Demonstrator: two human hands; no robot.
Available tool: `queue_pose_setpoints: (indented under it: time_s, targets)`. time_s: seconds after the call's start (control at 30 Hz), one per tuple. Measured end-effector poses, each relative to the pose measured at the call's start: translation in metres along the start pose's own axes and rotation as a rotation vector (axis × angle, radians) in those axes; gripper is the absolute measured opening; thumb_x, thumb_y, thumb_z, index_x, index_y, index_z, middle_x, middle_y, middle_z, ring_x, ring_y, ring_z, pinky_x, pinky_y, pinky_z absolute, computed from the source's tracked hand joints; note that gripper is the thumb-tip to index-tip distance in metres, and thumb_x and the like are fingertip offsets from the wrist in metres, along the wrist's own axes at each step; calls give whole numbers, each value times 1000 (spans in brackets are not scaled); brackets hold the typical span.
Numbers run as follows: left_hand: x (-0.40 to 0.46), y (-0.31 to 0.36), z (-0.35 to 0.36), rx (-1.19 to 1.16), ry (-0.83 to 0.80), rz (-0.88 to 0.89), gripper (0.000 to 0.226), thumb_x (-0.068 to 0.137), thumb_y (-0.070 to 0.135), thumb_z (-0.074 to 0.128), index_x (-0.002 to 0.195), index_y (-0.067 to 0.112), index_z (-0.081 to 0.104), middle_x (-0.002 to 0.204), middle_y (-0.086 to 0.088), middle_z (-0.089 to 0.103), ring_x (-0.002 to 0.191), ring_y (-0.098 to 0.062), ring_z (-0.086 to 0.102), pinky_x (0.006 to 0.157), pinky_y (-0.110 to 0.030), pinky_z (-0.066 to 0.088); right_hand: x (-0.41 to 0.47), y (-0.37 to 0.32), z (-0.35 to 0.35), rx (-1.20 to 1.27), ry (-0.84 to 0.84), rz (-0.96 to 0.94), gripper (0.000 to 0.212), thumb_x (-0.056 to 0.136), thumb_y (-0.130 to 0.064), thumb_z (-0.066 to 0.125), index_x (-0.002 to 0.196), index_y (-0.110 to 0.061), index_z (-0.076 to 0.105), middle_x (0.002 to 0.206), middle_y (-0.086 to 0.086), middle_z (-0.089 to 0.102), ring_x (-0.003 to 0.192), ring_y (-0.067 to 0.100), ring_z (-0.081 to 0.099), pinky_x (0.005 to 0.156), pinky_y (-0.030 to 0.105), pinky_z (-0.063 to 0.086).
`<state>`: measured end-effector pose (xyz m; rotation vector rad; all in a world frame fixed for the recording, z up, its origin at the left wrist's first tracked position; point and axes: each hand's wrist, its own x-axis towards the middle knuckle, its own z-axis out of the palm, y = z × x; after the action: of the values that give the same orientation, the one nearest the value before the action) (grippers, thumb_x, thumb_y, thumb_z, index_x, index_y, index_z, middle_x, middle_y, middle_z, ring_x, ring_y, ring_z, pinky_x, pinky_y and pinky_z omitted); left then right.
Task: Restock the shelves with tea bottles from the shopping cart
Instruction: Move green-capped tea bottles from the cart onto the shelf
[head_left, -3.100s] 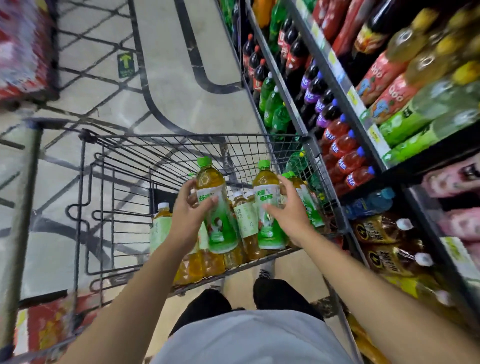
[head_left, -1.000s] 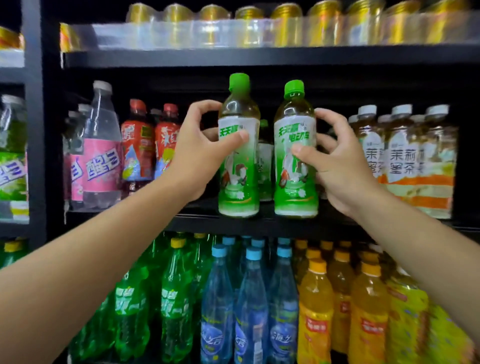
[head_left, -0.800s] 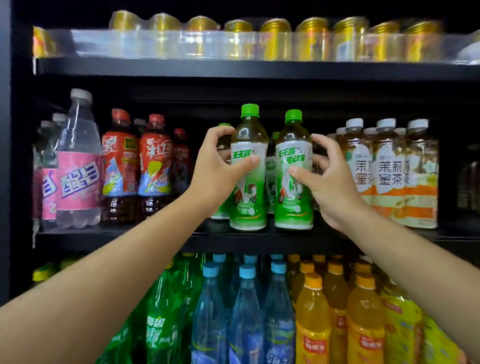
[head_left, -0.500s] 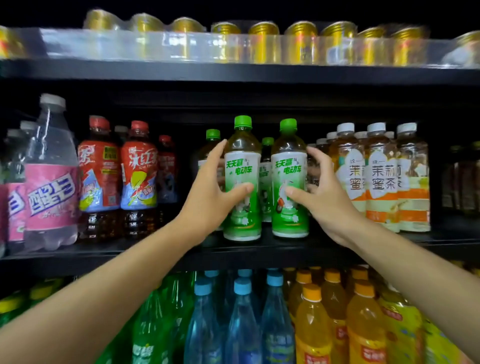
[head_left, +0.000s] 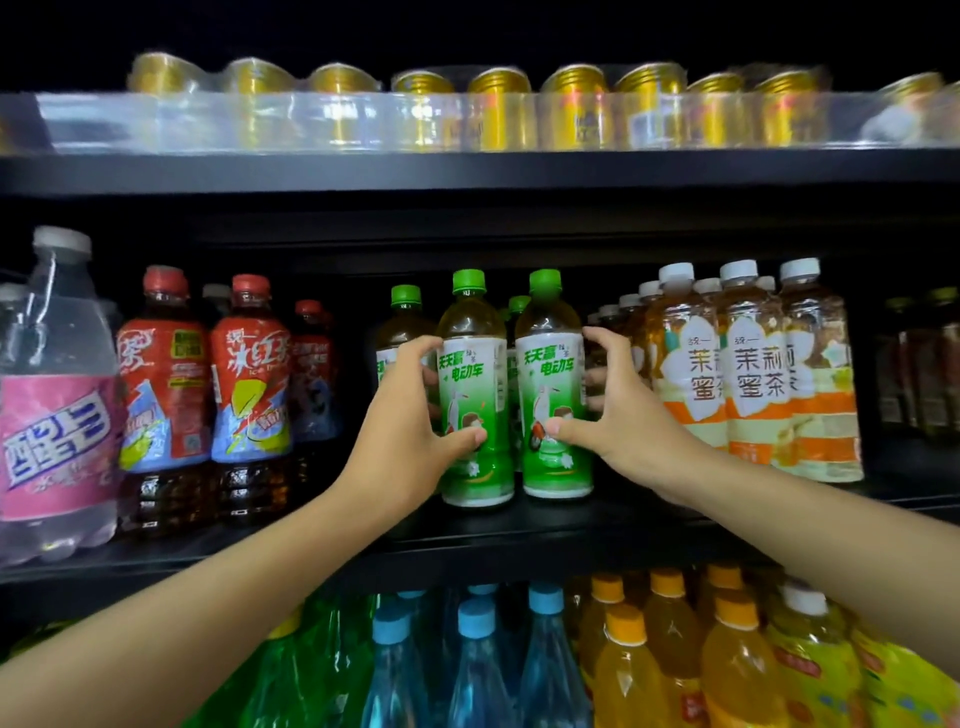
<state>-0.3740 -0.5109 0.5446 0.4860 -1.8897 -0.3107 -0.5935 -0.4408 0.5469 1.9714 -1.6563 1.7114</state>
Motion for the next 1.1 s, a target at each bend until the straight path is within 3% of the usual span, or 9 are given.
queue_pose_setpoints:
  time_s: [0.1, 0.17, 0.23, 0.3, 0.53, 0.63, 0.77, 0.93, 1.1]
  targets:
    - [5, -1, 7, 49, 18, 8, 82, 78, 5, 86, 142, 21, 37, 103, 19, 49, 87, 25, 53, 69, -3, 45, 7, 1, 3, -18, -11, 5, 98, 83, -13, 83, 153, -35, 17, 114, -12, 54, 104, 8, 64, 89, 32, 57]
    - [9, -4, 13, 100, 35, 9, 86, 77, 10, 88, 143, 22, 35, 110, 14, 50, 93, 12, 57, 73, -8, 49, 13, 5, 7, -44, -8, 10, 99, 82, -14, 84, 153, -34, 17, 114, -13, 54, 106, 10, 63, 93, 37, 57]
    - [11, -8, 20, 149, 63, 26, 87, 77, 15, 88, 145, 24, 34, 125, 4, 49, 107, -4, 56, 91, -21, 52, 17, 8, 12, -94, 20, 11, 101, 80, -19, 86, 152, -35, 18, 121, -7, 53, 113, 16, 61, 99, 44, 55]
    - [12, -11, 26, 267, 93, 58, 82, 79, 19, 86, 144, 23, 36, 132, 1, 45, 123, -14, 42, 105, -27, 39, 20, 12, 16, -153, 60, 11, 101, 77, -26, 88, 151, -35, 20, 134, 2, 46, 121, 25, 55, 104, 49, 50]
    - [19, -9, 26, 656, 143, 124, 69, 83, 44, 80, 136, 28, 38, 128, 6, 55, 116, -21, 37, 94, -36, 30, 28, 16, 13, -201, 37, 2, 101, 76, -28, 89, 153, -26, 23, 136, 5, 49, 118, 22, 53, 100, 38, 46]
    - [20, -10, 29, 687, 139, 111, 67, 83, 47, 78, 134, 29, 38, 127, 7, 56, 115, -21, 38, 92, -36, 28, 27, 19, 14, -162, 33, -11, 98, 78, -24, 88, 152, -26, 24, 134, 2, 53, 112, 18, 54, 93, 34, 46]
    - [20, -12, 30, 692, 123, 80, 65, 84, 48, 78, 133, 29, 39, 124, 7, 57, 115, -21, 37, 89, -34, 25, 25, 22, 15, -121, 34, -8, 97, 78, -26, 87, 151, -30, 23, 131, 2, 56, 123, 21, 57, 104, 44, 49]
    - [16, -7, 26, 662, 86, 61, 63, 83, 46, 79, 131, 27, 43, 116, 5, 60, 115, -23, 39, 92, -37, 31, 18, 13, 13, -159, 3, 0, 99, 82, -26, 84, 157, -25, 19, 138, 5, 51, 120, 21, 54, 94, 29, 41]
    - [0, 1, 10, 805, -34, 31, 59, 95, 52, 60, 146, 29, 40, 140, 0, 48, 126, -28, 32, 101, -43, 30, 0, -3, -2, -217, -104, 45, 93, 92, -39, 71, 161, -28, 9, 156, 11, 30, 142, 31, 36, 119, 47, 33]
